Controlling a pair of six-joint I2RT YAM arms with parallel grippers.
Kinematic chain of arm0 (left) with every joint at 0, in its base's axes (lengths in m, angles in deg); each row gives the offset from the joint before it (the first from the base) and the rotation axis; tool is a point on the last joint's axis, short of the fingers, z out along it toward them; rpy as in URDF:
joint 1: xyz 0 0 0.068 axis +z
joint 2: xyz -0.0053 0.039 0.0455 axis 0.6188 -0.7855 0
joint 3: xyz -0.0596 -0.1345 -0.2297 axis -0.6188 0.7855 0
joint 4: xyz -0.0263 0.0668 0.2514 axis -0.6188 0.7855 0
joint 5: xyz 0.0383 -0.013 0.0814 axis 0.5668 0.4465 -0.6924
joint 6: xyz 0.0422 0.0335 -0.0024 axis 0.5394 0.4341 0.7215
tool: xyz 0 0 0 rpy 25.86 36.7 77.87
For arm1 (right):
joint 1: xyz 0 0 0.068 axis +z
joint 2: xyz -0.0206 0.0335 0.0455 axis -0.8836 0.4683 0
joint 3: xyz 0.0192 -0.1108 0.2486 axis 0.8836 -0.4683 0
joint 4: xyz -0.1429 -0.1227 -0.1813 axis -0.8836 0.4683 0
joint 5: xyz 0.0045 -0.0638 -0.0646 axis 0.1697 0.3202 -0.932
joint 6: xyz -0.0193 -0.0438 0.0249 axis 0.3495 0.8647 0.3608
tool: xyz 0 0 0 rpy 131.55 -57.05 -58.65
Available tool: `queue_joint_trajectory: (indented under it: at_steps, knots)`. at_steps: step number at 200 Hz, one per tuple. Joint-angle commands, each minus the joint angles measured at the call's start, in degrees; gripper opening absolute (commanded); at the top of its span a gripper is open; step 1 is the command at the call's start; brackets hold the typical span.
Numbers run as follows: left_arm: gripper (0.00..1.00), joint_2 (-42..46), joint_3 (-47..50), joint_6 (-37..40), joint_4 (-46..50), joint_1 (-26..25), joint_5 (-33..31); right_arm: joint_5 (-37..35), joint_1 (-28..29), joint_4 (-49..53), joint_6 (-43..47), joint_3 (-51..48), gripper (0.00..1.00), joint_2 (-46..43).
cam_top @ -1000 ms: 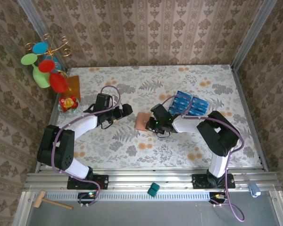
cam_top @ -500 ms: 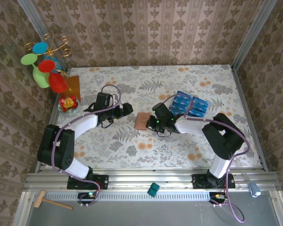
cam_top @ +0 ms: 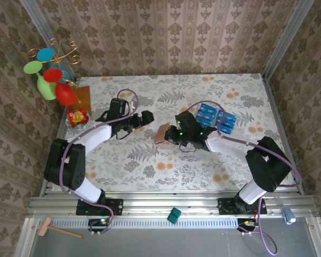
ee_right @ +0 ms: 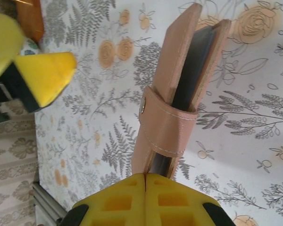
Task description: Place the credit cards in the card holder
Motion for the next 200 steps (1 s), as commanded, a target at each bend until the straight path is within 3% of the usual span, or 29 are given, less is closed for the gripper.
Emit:
queue_joint_trajectory:
  at_steps: [1, 71, 108, 200]
  knots:
    - [1.00, -1.13, -1.09, -1.91, -2.40, 0.52, 4.13, 1.39, -0.16, 0.90, 1.19, 2.45, 0.00, -3.54]
    - [1.00, -2.64, 0.98, -15.98, -17.39, 0.63, 11.13, 3.61, -0.16, -3.22, 0.57, 3.69, 0.00, -7.30]
    - [0.92, -3.71, 2.07, -24.31, -27.11, 0.61, 13.37, 3.91, -0.18, -5.41, 0.20, 4.25, 0.00, -8.13]
    - [0.76, -6.94, 5.15, -35.47, -41.99, 0.26, 16.03, 3.25, -0.16, -7.09, 0.05, 4.72, 0.00, -8.25]
